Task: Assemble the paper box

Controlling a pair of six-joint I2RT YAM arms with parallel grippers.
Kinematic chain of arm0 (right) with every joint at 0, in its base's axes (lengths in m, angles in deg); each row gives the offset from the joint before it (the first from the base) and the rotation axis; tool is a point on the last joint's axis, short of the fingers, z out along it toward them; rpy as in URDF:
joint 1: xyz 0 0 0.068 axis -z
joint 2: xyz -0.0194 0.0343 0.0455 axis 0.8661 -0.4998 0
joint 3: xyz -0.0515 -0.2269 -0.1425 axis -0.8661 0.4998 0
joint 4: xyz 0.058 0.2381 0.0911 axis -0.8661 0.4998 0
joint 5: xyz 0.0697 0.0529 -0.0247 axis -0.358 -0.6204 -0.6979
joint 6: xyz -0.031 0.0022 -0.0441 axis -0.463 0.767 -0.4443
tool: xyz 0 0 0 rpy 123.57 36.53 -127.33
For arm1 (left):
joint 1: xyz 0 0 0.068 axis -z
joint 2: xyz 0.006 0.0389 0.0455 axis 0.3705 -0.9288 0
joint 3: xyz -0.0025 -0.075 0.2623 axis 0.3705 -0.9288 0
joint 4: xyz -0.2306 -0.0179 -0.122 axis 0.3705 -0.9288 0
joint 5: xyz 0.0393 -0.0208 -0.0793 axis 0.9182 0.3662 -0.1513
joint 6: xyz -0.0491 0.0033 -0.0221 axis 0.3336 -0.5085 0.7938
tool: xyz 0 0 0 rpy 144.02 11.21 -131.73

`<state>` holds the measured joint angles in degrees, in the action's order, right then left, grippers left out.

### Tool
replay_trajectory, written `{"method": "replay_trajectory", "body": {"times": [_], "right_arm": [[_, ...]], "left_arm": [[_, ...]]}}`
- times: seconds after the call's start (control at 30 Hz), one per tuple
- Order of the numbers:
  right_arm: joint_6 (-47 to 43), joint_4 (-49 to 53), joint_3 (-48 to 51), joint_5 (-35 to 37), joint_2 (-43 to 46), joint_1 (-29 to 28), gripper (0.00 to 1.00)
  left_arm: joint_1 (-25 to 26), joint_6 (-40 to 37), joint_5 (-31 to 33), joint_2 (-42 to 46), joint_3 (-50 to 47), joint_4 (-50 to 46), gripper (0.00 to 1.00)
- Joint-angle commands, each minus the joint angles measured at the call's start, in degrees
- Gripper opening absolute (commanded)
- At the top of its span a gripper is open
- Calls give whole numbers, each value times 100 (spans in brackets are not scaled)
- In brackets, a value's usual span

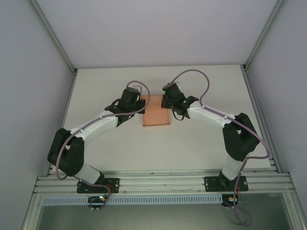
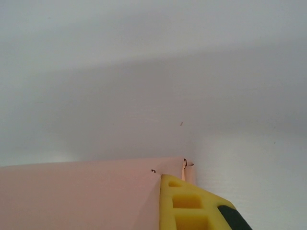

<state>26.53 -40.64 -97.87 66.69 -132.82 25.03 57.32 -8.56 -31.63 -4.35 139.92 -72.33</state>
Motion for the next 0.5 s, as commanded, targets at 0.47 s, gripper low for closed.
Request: {"method": "replay_trajectory", "body": {"times": [0.47], "right_arm": [[-22,-1332,1439,1028,516,-649,1]], "left_arm": [[444,109,-223,308,-838,173,17]]}}
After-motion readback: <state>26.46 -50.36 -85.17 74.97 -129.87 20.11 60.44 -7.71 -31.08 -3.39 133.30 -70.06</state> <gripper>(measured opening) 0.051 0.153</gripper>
